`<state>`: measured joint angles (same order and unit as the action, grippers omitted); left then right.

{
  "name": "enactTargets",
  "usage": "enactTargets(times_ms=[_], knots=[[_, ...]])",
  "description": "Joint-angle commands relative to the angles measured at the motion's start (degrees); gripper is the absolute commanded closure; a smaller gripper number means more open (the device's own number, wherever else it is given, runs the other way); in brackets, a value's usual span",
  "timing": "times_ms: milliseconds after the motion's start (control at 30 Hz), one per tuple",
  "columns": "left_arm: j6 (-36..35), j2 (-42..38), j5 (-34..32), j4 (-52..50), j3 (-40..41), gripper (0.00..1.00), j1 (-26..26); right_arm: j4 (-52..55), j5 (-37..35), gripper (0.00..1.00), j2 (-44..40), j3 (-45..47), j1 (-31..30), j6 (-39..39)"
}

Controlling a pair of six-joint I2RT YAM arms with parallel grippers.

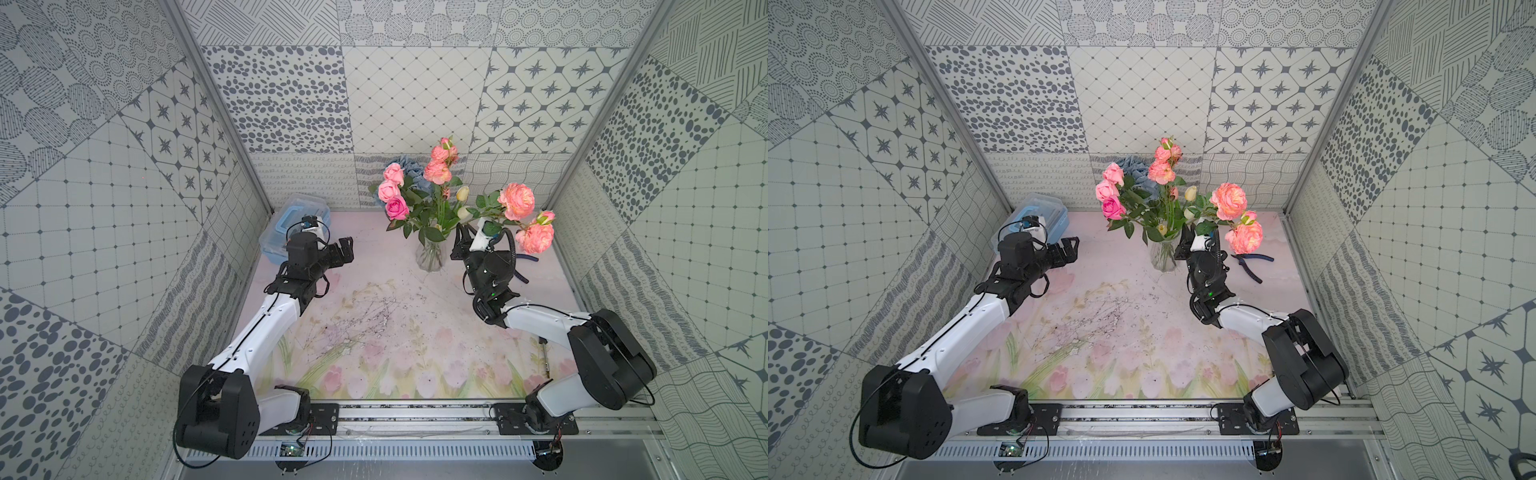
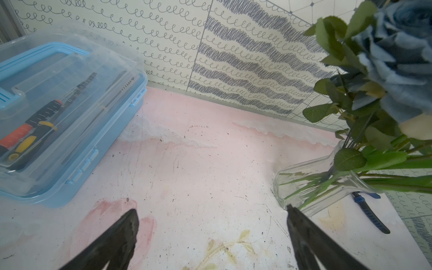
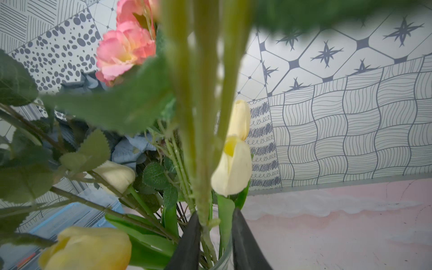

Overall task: Pick out pink flowers from the vase
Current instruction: Pick up the flower from the vase.

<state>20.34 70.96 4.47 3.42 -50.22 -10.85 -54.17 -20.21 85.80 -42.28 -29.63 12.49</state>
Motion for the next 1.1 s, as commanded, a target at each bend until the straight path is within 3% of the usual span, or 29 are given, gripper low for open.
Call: enactTargets(times_ms=[0, 333, 767, 1067], knots=[[0.1, -0.4, 0.6, -1.2, -1.0, 0.01, -0.1, -0.7, 1.2, 0.79, -2.3, -2.1, 1.1, -1.3], [0.2, -0.4, 0.7, -1.7, -1.2, 0.01, -0.1, 5.2, 5.8, 0.95, -5.8, -5.8, 2.9, -3.1], [0.5, -0.1, 0.9, -2.5, -1.6, 0.01, -0.1, 19.2, 11.5, 0.98, -15.6, -13.5, 5.8, -7.4], [1.0, -0.1, 2.3, -2.1, -1.6, 0.01, -0.1, 35.6, 10.2, 1.00, -24.4, -20.4, 6.7, -8.6]])
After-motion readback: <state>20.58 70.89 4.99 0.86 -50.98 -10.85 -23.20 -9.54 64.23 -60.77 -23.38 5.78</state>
